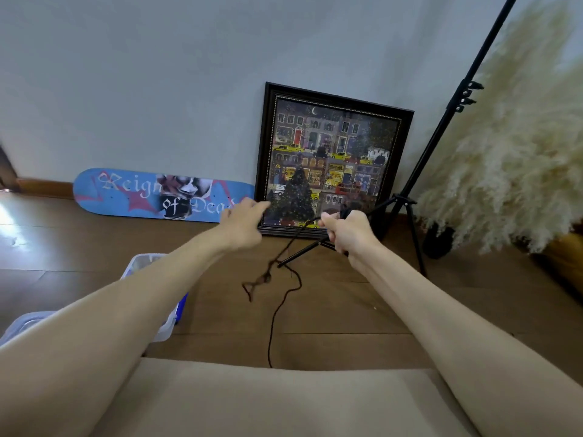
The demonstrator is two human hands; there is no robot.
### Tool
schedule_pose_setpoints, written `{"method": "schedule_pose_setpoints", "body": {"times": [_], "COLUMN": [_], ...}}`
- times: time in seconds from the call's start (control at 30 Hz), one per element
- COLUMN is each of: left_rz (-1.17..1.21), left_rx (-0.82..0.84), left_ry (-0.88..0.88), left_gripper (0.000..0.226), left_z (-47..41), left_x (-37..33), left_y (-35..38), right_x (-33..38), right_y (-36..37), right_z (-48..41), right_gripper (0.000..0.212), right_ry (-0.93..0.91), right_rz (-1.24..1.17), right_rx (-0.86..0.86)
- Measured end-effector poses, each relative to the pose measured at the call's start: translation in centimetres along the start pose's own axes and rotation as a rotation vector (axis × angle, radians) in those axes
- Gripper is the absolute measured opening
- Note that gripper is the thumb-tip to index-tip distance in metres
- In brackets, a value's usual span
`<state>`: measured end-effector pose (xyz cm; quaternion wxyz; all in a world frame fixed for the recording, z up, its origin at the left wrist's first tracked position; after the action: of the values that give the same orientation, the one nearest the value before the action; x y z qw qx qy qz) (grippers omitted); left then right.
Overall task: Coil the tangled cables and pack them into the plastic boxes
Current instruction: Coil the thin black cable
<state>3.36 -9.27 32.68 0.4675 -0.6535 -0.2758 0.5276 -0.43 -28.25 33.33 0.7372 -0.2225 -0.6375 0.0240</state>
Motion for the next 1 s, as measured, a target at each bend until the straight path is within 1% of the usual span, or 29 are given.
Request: {"method": "schedule_pose_setpoints", "body": {"times": [0.07, 0.1, 0.2, 0.23, 0.27, 0.33, 0.4, 0.47, 0.53, 0.6, 0.63, 0.7, 0.73, 0.77, 0.83, 0.9, 1.0], "left_rz": [0.422, 0.565, 0.807, 0.878, 0.923, 0.945, 0.919, 0.881, 0.825, 0.686, 0.603, 0.498, 0.497, 0.534, 0.692, 0.84, 0.869], "left_rx": [0.03, 0.067, 0.169, 0.164, 0.127, 0.04, 0.006, 0.017, 0.047, 0.135, 0.212, 0.37, 0.413, 0.418, 0.35, 0.274, 0.189], "left_ry": [0.069, 0.065, 0.077, 0.078, 0.072, 0.073, 0.097, 0.096, 0.045, -0.008, -0.026, -0.057, -0.062, -0.055, -0.027, -0.017, -0.001], "left_gripper": [0.062, 0.056, 0.031, 0.027, 0.026, 0.025, 0.025, 0.027, 0.03, 0.033, 0.034, 0.031, 0.029, 0.027, 0.027, 0.026, 0.024], "left_z": [0.5, 0.9, 1.9, 2.1, 2.2, 2.1, 2.2, 2.5, 2.6, 2.8, 3.0, 3.7, 4.0, 4.1, 4.0, 3.6, 3.4], "left_x": [-3.1, -4.1, -5.8, -6.0, -6.0, -5.9, -6.2, -6.2, -5.6, -4.8, -4.5, -4.3, -4.4, -4.7, -5.5, -5.7, -5.5], "left_y": [-0.2, 0.0, 1.3, 1.3, 1.1, 0.2, -0.4, -0.3, 0.5, 1.8, 2.7, 4.6, 5.2, 5.4, 4.7, 3.9, 3.4], "right_x": [0.6, 0.7, 0.4, 0.1, -0.1, 0.0, 0.2, 0.1, 0.3, 0.9, 1.1, 1.7, 2.0, 2.2, 2.6, 3.1, 3.4], "right_y": [1.5, 1.9, 2.5, 2.6, 2.6, 2.6, 2.2, 1.3, 0.3, 0.0, 0.3, 1.7, 2.5, 3.3, 4.4, 4.9, 5.0], "right_z": [0.4, 0.6, 1.0, 1.2, 1.3, 1.7, 1.9, 1.6, 1.2, 0.9, 1.0, 1.8, 2.5, 3.2, 4.3, 5.0, 5.5], "right_gripper": [0.032, 0.031, 0.036, 0.036, 0.032, 0.026, 0.025, 0.026, 0.028, 0.032, 0.033, 0.037, 0.04, 0.042, 0.045, 0.047, 0.052], "right_ry": [-0.009, -0.014, 0.007, 0.037, 0.077, 0.16, 0.203, 0.195, 0.133, 0.09, 0.092, 0.125, 0.143, 0.157, 0.182, 0.198, 0.216], "right_rz": [-0.038, -0.062, -0.121, -0.17, -0.243, -0.405, -0.494, -0.473, -0.397, -0.427, -0.479, -0.565, -0.582, -0.586, -0.6, -0.642, -0.687], "right_rx": [0.075, 0.105, 0.194, 0.231, 0.269, 0.323, 0.314, 0.252, 0.172, 0.167, 0.211, 0.363, 0.444, 0.514, 0.615, 0.675, 0.728]}}
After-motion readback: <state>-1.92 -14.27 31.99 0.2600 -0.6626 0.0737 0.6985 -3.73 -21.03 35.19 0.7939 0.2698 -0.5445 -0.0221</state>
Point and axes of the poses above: each hand's wrist, its own z-axis away from the middle knuckle, its own y-axis out of the palm, x = y × z, the point moved 10 cm from there along -z, towards the middle knuckle, and after that the axes turned 1 degree about y, right-handed, at the moved point
